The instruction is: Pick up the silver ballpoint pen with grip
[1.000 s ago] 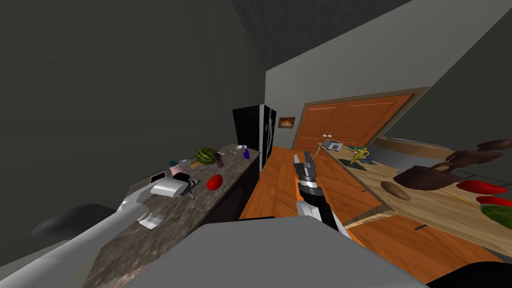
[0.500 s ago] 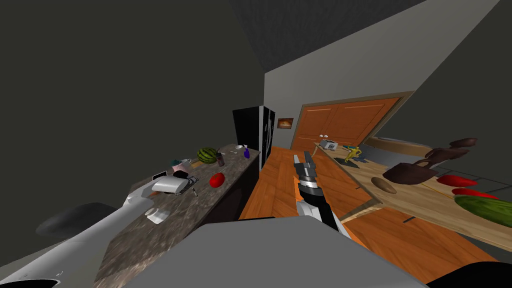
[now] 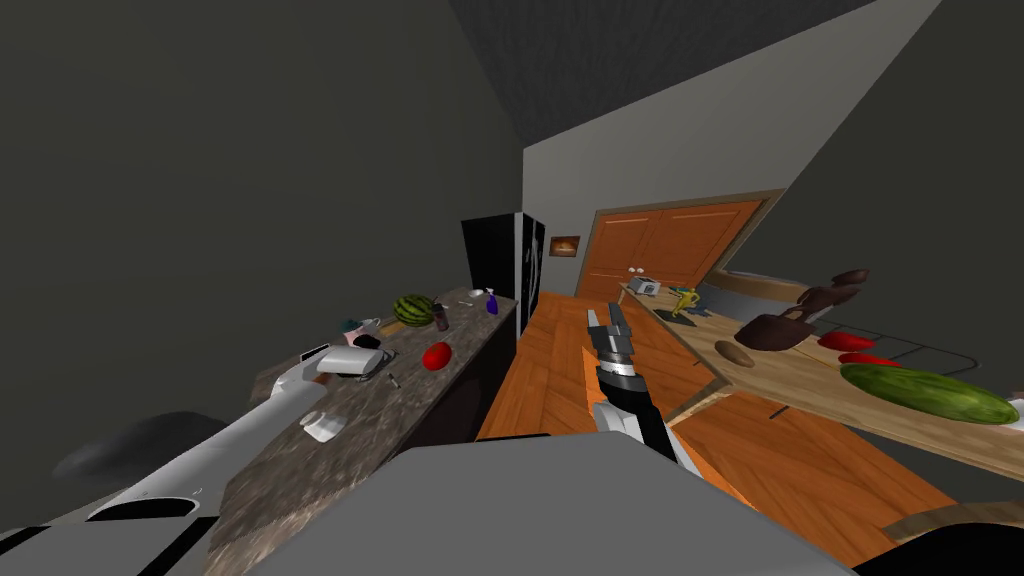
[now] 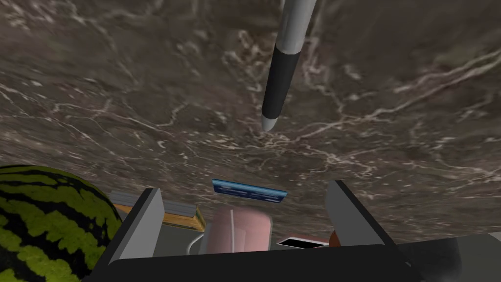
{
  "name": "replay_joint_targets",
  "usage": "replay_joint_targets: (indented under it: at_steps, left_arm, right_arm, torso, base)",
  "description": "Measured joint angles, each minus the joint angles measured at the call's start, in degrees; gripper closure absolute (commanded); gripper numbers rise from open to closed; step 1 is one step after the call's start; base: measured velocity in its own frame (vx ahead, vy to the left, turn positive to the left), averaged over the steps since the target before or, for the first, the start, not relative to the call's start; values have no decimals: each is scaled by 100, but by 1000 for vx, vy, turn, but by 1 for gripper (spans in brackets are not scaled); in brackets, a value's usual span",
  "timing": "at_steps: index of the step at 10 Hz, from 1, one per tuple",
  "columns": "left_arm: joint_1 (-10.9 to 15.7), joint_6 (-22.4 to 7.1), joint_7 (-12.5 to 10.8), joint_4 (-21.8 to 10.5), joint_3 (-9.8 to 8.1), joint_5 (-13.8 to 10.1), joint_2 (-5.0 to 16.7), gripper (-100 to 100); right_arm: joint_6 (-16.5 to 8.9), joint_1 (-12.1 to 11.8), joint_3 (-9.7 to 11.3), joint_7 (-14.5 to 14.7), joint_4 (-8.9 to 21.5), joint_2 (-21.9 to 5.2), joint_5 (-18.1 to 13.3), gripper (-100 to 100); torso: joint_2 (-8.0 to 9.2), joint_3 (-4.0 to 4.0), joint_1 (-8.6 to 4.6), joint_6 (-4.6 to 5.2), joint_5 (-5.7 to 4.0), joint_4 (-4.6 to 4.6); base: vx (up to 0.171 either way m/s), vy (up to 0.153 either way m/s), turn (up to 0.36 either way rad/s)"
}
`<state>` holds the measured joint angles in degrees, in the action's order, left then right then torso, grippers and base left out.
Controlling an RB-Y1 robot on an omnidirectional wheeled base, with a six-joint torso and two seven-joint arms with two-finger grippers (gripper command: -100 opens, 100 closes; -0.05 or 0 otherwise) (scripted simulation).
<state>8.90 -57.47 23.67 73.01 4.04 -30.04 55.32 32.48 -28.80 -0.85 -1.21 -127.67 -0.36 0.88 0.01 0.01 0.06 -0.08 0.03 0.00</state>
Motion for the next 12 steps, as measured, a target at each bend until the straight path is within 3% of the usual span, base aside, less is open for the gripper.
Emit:
replay_joint_targets:
  at_steps: [1,3,7,10,11,12]
  left_arm:
    - [46,8,13,-198,8,-7,-3,-100]
    - [429,140,76,-571,34,188,-220,-100]
    - [772,204,114,-1267,39,206,-256,-100]
    - [1309,363,167,-1823,68,442,-506,-100]
    - [1395,346,148,-1979,69,457,-510,-100]
    - [1320,306,109,-2006,45,455,-488,-100]
  right_arm:
    - [0,0,0,0,0,0,0,0]
    - [0,2,0,0,0,-1,0,0]
    - [0,0,0,0,0,0,0,0]
    - [0,1,-1,0,0,-1,0,0]
    - [0,0,0,0,0,0,0,0]
    - [0,0,0,0,0,0,0,0]
  torso:
    - [-5,-3,-3,0,-1,-1]
    - [41,23,23,2,4,9]
    - [-3,-2,-1,-1,0,-1]
    - [33,20,20,-3,4,8]
    - [13,8,5,-3,1,4]
    - [2,1,-1,-3,0,0]
  base:
    - [-95,52,-252]
    - [-120,61,-102]
    - [-35,12,-66]
    - [-88,46,-41]
    - [8,-13,3]
    - [12,-10,2]
